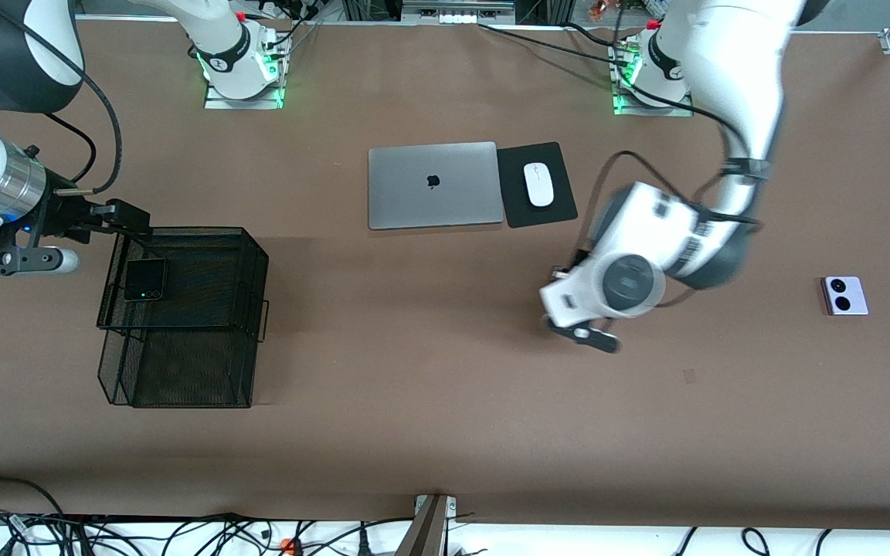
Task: Place phones with both arms
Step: 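Grasp the black slab phone with the left gripper and lift it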
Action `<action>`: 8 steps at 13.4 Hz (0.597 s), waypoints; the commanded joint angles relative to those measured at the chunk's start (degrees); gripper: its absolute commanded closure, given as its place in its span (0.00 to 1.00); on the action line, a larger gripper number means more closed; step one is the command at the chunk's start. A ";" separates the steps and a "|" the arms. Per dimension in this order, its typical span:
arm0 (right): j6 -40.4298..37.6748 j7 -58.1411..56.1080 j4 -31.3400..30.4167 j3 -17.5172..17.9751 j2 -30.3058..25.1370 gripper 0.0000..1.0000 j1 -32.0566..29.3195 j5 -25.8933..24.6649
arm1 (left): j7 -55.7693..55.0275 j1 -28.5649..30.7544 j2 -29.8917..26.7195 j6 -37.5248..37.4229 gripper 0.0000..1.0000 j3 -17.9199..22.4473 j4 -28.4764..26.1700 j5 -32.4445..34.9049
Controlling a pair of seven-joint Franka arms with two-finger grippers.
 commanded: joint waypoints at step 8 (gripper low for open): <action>0.34 0.74 0.14 0.13 -0.35 0.00 0.15 -0.79 | -23.44 -10.73 11.75 16.95 0.77 1.24 2.43 -4.76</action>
